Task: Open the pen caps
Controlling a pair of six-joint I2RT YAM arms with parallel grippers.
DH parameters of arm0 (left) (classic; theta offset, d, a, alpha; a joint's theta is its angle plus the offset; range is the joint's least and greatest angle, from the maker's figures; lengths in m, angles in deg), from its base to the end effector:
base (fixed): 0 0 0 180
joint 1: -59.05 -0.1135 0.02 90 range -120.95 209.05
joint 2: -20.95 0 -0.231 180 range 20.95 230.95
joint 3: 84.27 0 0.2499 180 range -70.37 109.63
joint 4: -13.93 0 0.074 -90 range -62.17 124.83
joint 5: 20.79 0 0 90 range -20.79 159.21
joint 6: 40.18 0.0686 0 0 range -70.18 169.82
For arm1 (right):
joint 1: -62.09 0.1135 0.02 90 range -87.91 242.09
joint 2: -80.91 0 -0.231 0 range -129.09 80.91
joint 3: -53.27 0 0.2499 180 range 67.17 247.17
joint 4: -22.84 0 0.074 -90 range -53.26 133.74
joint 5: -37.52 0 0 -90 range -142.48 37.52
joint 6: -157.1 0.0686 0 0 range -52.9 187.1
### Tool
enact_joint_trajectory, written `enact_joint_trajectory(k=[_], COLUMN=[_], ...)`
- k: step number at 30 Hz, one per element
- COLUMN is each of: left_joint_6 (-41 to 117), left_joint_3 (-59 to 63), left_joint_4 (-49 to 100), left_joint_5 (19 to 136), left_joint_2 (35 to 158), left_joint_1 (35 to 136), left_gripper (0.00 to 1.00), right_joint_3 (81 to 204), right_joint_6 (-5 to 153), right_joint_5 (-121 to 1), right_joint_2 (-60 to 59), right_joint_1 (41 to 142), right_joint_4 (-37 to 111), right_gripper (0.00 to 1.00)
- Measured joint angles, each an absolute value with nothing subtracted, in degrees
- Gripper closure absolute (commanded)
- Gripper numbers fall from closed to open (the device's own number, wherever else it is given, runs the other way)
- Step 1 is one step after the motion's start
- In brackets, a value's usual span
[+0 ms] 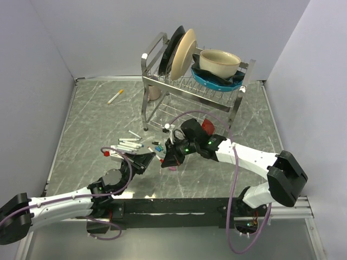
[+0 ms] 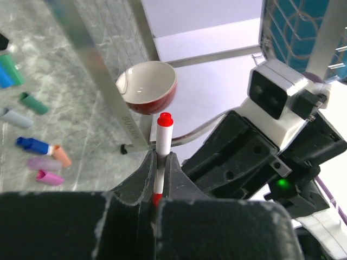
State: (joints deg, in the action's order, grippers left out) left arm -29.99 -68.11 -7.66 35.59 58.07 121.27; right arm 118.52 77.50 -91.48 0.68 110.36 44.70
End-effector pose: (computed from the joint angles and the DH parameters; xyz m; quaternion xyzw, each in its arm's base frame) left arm 0.1270 -0.1595 0.1650 -0.3061 0.6338 -0.5774 0.4137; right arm 0.1835 0.2706 0.2002 -0.4148 0.7489 0.4669 0.2214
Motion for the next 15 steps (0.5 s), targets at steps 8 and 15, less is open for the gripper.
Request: enact_joint_trajectory(k=[8,15], left_joint_6=[-44.53,-49.93], left_joint_3=[-59.87,-55.54], left_joint_4=[28.93,49.39], left_joint_5=[27.04,20.70], left_joint_2=[43.71,38.71], left_joint_1=[121.72,111.15], left_gripper=[0.99,0.99], right_joint_3=[125.12,127.46], right_joint_6=[72.38,69.32], right_joint_5=[-90.46,-90.26], right_joint_2=[-5.59,-7.41], right_joint_1=[112.74,114.64], right_joint_4=[46.08,48.68], right_gripper=[1.00,1.00])
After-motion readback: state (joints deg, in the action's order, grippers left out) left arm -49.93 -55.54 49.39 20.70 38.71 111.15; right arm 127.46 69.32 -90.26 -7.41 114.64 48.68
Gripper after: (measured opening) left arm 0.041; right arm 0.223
